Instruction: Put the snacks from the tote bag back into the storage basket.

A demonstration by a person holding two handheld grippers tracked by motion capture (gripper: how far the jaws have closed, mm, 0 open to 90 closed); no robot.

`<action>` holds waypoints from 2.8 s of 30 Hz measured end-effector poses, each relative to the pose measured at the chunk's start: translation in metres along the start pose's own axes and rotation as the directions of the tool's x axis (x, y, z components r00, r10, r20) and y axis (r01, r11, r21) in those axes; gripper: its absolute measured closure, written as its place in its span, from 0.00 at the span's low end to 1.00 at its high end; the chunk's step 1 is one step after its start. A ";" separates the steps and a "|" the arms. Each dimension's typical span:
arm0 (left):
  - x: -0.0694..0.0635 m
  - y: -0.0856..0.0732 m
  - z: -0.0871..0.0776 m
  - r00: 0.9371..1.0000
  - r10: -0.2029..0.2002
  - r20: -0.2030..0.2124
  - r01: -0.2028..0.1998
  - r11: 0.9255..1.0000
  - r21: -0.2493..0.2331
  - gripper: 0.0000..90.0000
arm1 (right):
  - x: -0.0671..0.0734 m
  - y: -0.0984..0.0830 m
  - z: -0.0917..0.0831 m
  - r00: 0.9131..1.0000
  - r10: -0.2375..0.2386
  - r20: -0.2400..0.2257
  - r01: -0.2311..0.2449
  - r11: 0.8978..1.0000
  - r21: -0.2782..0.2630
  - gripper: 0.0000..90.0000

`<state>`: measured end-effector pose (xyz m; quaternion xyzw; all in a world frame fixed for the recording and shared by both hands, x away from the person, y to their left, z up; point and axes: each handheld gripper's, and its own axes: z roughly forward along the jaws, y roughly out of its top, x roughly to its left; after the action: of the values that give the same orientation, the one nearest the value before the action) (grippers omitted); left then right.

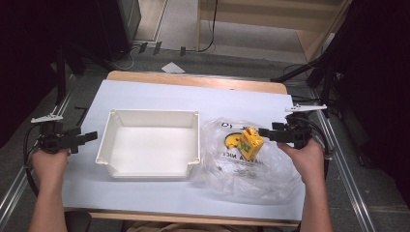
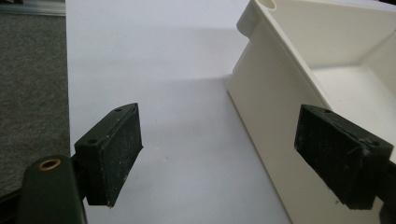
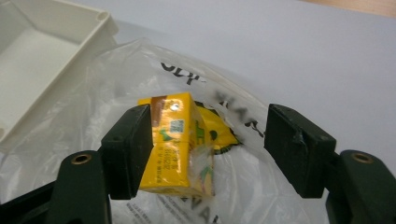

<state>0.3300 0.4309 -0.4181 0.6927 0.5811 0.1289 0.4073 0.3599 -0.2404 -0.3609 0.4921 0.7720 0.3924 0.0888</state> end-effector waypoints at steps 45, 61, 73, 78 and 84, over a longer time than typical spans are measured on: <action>0.003 -0.009 -0.011 1.000 -0.006 -0.020 0.006 1.000 -0.001 0.18 | 0.038 0.007 0.059 0.984 -0.163 0.072 0.131 0.937 0.324 0.40; 0.005 -0.015 -0.018 0.999 -0.014 -0.033 0.014 1.000 0.001 0.18 | 0.032 0.001 0.081 0.988 -0.146 0.056 0.118 0.929 0.351 0.48; 0.004 -0.015 -0.017 0.999 -0.011 -0.032 0.012 1.000 0.003 0.18 | 0.034 0.003 0.079 0.981 -0.183 0.066 0.149 0.925 0.348 0.58; 0.004 -0.015 -0.017 0.999 -0.008 -0.032 0.009 1.000 0.006 0.18 | 0.033 0.004 0.077 0.982 -0.179 0.063 0.145 0.923 0.357 0.58; 0.003 -0.014 -0.016 1.000 -0.005 -0.027 0.005 1.000 0.003 0.18 | 0.034 0.006 0.074 0.980 -0.184 0.072 0.148 0.925 0.351 0.59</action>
<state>0.3106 0.4400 -0.4190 0.6901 0.5885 0.1365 0.3985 0.3860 -0.1728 -0.3980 0.4526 0.8619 0.2163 0.0743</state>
